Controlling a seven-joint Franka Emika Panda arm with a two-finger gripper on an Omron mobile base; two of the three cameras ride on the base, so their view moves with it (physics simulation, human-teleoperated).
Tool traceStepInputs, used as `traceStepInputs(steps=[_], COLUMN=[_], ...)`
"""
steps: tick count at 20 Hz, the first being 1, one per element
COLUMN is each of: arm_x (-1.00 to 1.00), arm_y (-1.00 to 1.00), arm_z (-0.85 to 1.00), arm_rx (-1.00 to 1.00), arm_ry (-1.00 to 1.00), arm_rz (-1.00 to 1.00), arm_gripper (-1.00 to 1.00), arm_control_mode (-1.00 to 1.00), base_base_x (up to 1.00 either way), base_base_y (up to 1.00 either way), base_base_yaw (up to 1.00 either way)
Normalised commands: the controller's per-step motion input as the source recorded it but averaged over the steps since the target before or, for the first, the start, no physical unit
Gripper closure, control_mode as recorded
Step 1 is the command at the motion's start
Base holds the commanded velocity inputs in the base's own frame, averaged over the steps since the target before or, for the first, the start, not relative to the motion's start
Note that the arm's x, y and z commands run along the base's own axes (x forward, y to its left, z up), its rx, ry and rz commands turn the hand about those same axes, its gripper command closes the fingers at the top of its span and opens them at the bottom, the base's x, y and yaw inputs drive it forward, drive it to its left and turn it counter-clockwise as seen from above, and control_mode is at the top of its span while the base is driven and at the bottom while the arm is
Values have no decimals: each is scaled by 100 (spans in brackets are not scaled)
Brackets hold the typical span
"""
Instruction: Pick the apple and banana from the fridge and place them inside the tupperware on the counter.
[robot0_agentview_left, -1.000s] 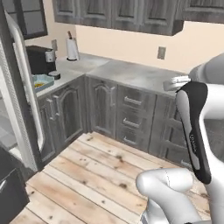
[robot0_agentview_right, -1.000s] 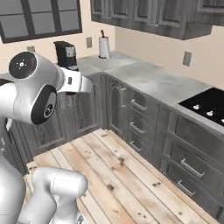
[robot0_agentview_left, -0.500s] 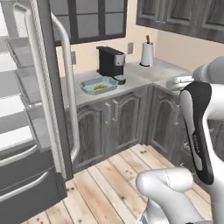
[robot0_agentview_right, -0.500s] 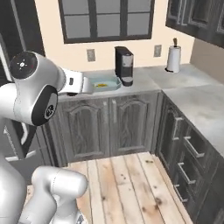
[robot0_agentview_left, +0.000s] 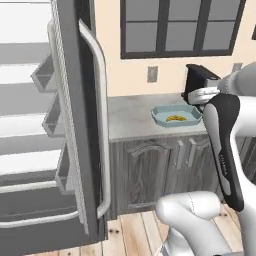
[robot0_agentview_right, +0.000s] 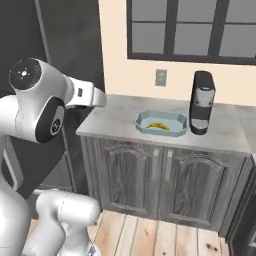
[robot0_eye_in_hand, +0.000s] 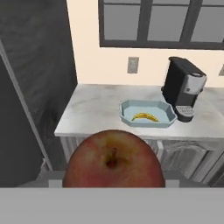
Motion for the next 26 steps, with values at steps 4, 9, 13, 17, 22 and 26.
traceStepInputs(steps=[4, 9, 13, 17, 22, 26], arm_x=[0, 0, 0, 0, 0, 13], arm_y=[0, 0, 0, 0, 0, -4], arm_z=[0, 0, 0, 0, 0, -7], arm_rx=[0, 0, 0, 0, 0, 0], arm_ry=[0, 0, 0, 0, 0, 15], arm_rz=[0, 0, 0, 0, 0, -5], arm_gripper=[100, 100, 100, 100, 100, 100], arm_control_mode=[100, 100, 100, 100, 100, -100], base_base_x=[69, 92, 98, 81, 62, 45], base_base_y=[-76, -44, -28, -31, -30, -17], base_base_yaw=[18, 1, -3, -20, -39, -28])
